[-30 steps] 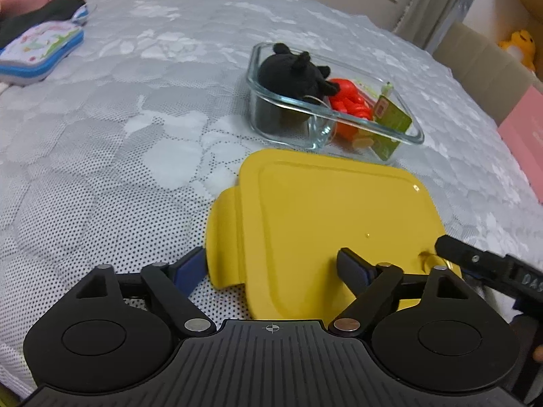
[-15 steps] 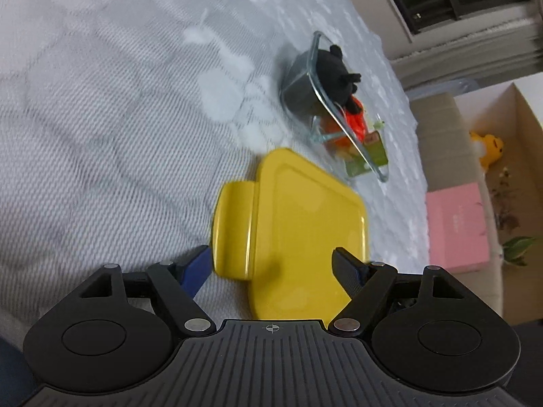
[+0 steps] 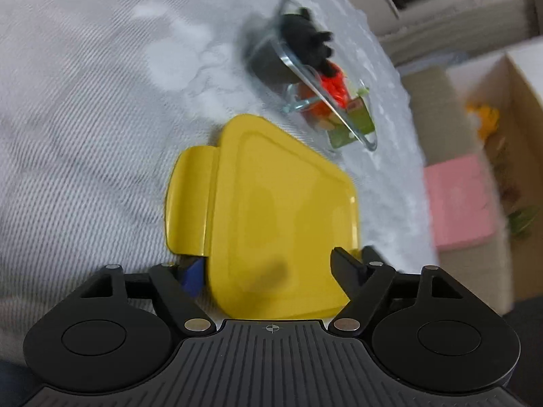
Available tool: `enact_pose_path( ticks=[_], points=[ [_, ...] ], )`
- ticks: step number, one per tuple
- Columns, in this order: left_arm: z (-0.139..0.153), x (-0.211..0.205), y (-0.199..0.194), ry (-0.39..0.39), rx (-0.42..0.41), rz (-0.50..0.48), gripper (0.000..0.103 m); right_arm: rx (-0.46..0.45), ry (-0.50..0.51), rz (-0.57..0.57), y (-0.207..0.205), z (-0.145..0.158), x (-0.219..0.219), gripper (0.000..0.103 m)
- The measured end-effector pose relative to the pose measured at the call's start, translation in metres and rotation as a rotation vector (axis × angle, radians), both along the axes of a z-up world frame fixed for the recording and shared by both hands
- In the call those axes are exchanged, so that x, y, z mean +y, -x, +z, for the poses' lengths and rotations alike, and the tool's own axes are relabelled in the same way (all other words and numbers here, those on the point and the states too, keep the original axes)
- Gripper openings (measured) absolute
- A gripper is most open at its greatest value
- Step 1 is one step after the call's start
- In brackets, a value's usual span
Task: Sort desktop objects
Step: 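Carry the yellow lid with both grippers over the glass container, then lower the yellow lid with both grippers onto the container rim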
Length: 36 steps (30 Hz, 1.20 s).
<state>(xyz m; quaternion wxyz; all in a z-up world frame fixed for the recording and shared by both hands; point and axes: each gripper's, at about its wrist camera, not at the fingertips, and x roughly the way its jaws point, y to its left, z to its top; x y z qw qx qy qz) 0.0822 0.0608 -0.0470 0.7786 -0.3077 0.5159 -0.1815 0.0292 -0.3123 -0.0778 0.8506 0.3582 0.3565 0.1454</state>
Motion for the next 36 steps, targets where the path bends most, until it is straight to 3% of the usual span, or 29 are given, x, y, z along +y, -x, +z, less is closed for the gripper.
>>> enact_pose_path(
  ticks=[3, 4, 6, 11, 17, 21, 24, 26, 31, 34, 36],
  points=[
    [0.010, -0.012, 0.003, -0.126, -0.083, -0.007, 0.057, 0.009, 0.014, -0.019, -0.002, 0.002, 0.001, 0.045],
    [0.013, -0.014, 0.004, -0.157, -0.108, -0.007, 0.050, 0.010, 0.027, -0.024, -0.003, 0.003, 0.003, 0.040],
    [0.016, -0.013, 0.006, -0.198, -0.144, -0.007, 0.041, -0.007, 0.097, -0.024, -0.002, 0.009, 0.011, 0.040],
    [0.030, -0.001, 0.019, -0.219, -0.225, -0.011, 0.042, -0.064, 0.179, -0.016, 0.009, 0.028, 0.028, 0.040],
    [0.077, 0.014, 0.048, -0.271, -0.428, -0.008, 0.044, -0.183, 0.180, 0.006, 0.028, 0.068, 0.040, 0.040],
    [0.105, 0.011, 0.018, -0.293, -0.517, -0.017, 0.052, -0.294, 0.216, 0.011, 0.016, 0.101, 0.043, 0.040],
    [0.112, -0.004, -0.030, -0.327, -0.530, -0.035, 0.062, -0.341, 0.285, -0.006, -0.020, 0.116, 0.046, 0.040],
    [0.107, -0.016, -0.059, -0.374, -0.525, -0.030, 0.068, -0.319, 0.286, -0.017, -0.049, 0.115, 0.046, 0.040],
    [0.076, -0.035, -0.114, -0.418, -0.443, -0.037, 0.070, -0.254, 0.357, -0.065, -0.109, 0.087, 0.053, 0.041],
    [0.058, -0.036, -0.132, -0.414, -0.393, -0.033, 0.070, -0.199, 0.309, -0.090, -0.131, 0.066, 0.048, 0.041],
    [0.052, -0.037, -0.135, -0.419, -0.405, -0.033, 0.074, -0.207, 0.301, -0.096, -0.137, 0.056, 0.047, 0.041]
  ],
)
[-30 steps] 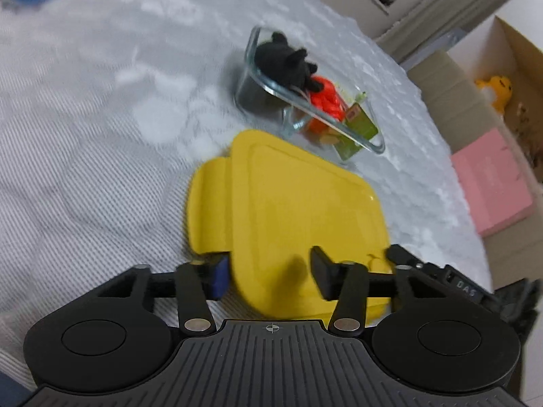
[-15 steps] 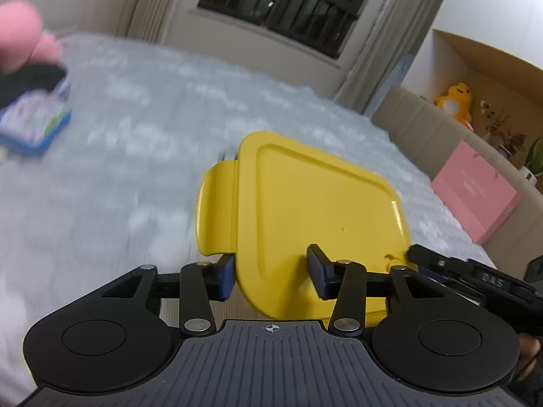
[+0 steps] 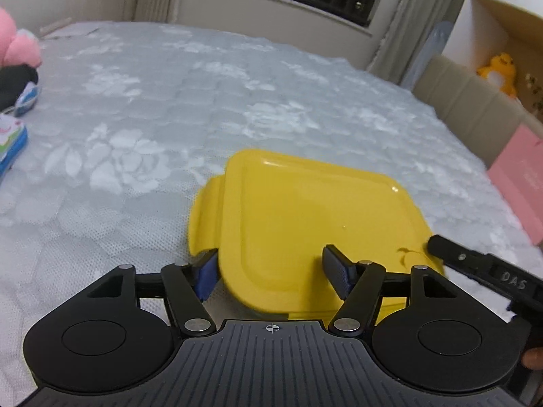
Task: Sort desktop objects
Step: 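Lower the yellow lid with both grippers onto the container rim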
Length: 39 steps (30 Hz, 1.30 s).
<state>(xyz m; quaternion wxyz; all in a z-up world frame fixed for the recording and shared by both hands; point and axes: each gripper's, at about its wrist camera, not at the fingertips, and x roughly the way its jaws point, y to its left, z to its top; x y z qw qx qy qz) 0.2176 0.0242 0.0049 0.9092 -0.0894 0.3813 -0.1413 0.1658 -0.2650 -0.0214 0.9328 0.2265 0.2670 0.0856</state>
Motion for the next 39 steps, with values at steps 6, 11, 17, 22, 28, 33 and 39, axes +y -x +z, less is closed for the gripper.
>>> enact_pose_path(
  ticks=[6, 11, 17, 22, 28, 33, 39],
  points=[
    [0.011, 0.004, 0.006, -0.053, 0.008, -0.002, 0.078, -0.054, 0.096, -0.044, 0.006, 0.004, 0.006, 0.037],
    [0.042, 0.025, 0.022, -0.070, -0.070, 0.110, 0.089, -0.156, 0.042, -0.087, 0.023, 0.021, -0.007, 0.047],
    [0.031, 0.035, 0.002, 0.218, -0.038, 0.050, 0.071, -0.155, -0.095, -0.083, -0.001, 0.018, -0.019, 0.047],
    [0.012, 0.032, -0.014, 0.247, 0.072, 0.027, 0.069, -0.069, -0.233, -0.038, -0.011, -0.013, -0.034, 0.049],
    [0.018, 0.019, 0.000, 0.342, 0.130, -0.120, 0.069, -0.021, -0.200, -0.016, -0.012, -0.022, -0.029, 0.048],
    [0.045, 0.048, 0.019, 0.272, -0.112, 0.056, 0.091, -0.090, -0.141, -0.097, 0.006, 0.003, -0.027, 0.048],
    [0.009, 0.066, -0.017, 0.221, -0.022, 0.188, 0.069, -0.087, -0.056, -0.168, -0.023, 0.016, -0.018, 0.053]
  ],
)
